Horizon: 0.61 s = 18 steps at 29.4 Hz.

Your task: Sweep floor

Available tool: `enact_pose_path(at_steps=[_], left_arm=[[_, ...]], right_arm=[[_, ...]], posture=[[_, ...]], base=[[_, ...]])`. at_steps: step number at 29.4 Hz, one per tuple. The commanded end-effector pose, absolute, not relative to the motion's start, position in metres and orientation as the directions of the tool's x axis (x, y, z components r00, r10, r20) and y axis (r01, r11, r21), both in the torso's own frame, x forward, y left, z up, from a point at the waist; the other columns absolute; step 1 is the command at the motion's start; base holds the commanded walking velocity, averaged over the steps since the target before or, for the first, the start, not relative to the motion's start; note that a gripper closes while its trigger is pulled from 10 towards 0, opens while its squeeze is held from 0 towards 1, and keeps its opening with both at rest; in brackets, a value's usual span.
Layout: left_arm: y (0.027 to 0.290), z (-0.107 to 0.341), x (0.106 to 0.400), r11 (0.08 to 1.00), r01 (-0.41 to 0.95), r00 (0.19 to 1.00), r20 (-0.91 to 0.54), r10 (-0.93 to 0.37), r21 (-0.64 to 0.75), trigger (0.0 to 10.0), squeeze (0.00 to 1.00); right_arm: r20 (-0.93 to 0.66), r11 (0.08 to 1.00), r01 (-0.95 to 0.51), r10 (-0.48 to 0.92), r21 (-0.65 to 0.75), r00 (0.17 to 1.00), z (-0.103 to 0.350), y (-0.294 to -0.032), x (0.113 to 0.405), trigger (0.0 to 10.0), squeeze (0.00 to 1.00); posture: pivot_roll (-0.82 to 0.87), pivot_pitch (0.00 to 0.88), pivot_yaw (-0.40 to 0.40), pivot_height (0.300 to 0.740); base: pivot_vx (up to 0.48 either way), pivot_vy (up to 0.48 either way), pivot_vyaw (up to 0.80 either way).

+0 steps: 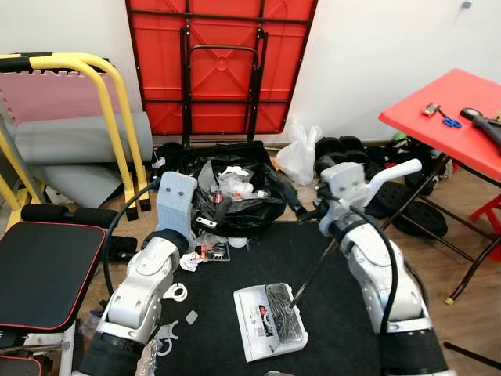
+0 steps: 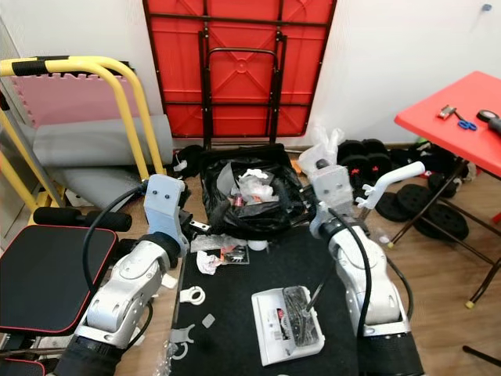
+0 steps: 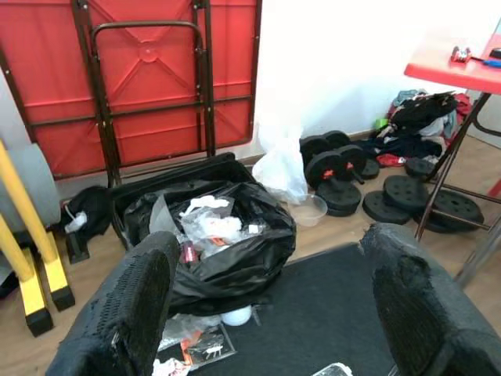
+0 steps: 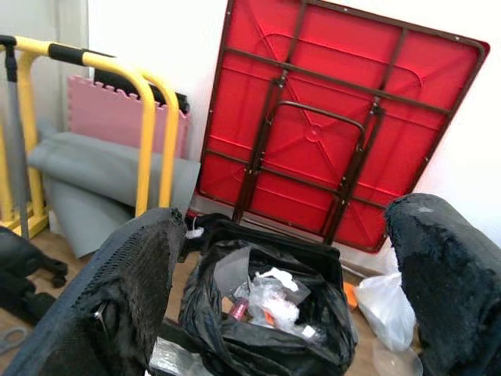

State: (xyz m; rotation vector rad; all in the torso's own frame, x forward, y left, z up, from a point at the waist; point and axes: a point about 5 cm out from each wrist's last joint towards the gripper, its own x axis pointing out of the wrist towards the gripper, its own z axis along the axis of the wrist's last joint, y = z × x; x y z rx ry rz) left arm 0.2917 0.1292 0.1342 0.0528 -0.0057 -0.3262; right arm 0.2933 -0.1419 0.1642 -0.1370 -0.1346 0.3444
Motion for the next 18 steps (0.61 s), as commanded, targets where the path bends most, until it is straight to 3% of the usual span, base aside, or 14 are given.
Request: enact_pose_path(at_steps=[1, 18], left_arm=[[0.124, 0.1318, 0.2914, 0.938, 0.343, 0.939, -0.01, -0.343, 0.051, 10.0, 0.0], [0.1217, 0.1315, 0.2947, 0.93, 0.36, 0.933, -0.017, -0.36, 0.069, 10.0, 0.0]], right_arm=[[0.119, 0.934, -0.315, 0.336, -0.17, 0.934, 0.1666, -0.1468, 0.295, 10.0, 0.0], [0.136, 0.933, -0.313, 0.339, -0.179, 0.931, 0.167, -0.1443, 0.2961, 10.0, 0.0]], posture=[[-0.14, 0.019, -0.151, 0.74], [-0.13, 0.003, -0.143, 0.74]], base=[[0.0, -0.352, 0.0], [0.0, -0.345, 0.0]])
